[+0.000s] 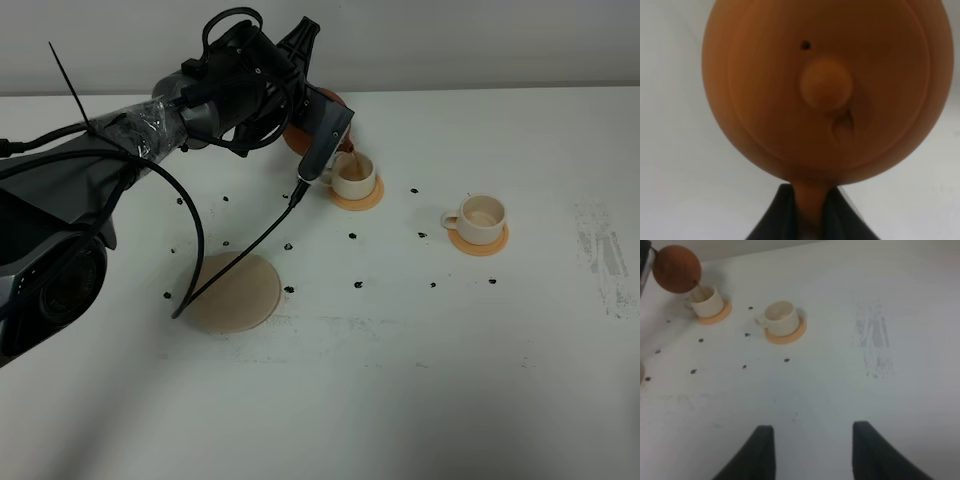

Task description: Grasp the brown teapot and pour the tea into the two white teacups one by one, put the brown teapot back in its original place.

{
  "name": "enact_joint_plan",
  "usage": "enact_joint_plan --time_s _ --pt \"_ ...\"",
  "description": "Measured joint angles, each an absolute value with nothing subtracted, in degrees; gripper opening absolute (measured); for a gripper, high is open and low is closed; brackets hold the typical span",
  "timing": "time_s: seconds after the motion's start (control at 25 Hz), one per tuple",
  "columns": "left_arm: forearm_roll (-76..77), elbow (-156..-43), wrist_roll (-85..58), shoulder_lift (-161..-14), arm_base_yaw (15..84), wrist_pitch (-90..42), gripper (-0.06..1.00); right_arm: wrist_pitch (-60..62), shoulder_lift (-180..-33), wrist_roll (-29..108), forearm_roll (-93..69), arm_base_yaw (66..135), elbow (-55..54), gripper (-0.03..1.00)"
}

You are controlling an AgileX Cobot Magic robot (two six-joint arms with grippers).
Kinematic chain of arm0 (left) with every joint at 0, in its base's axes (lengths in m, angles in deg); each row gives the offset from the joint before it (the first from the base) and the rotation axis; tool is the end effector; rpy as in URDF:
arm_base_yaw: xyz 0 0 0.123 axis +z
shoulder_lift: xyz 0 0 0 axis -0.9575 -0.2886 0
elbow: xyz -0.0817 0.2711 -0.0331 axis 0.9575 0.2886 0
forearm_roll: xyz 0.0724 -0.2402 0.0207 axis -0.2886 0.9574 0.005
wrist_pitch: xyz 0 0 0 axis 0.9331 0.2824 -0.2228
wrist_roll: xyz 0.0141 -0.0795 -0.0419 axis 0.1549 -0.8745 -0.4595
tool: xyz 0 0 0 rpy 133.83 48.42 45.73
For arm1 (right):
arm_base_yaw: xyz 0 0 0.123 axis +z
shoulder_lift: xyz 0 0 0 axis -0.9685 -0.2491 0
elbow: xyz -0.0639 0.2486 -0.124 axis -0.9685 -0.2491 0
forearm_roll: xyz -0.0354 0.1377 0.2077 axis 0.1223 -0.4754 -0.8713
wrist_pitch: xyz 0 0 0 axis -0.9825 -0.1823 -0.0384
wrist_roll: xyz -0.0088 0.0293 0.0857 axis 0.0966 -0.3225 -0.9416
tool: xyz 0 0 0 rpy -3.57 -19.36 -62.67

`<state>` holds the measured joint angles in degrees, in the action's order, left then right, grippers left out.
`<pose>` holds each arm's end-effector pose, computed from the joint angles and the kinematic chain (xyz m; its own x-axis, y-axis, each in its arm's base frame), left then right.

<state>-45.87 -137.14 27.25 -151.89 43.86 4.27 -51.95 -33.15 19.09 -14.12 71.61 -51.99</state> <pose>0.4887 -0.2447 0.1826 0.4120 0.8374 0.3591 0.5114 -0.5388 0.6695 -0.0068 0.0140 0.2777 -0.4567 0.0679 -0.8870 -0.0458 0.9940 0.0997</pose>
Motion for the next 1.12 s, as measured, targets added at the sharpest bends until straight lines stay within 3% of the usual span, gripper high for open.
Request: enact_joint_plan --time_s 1.12 --pt "-50.1 -137.1 28.9 -151.9 43.6 3.0 0.12 -51.9 -33.2 19.1 -14.1 71.6 -52.0 0.38"
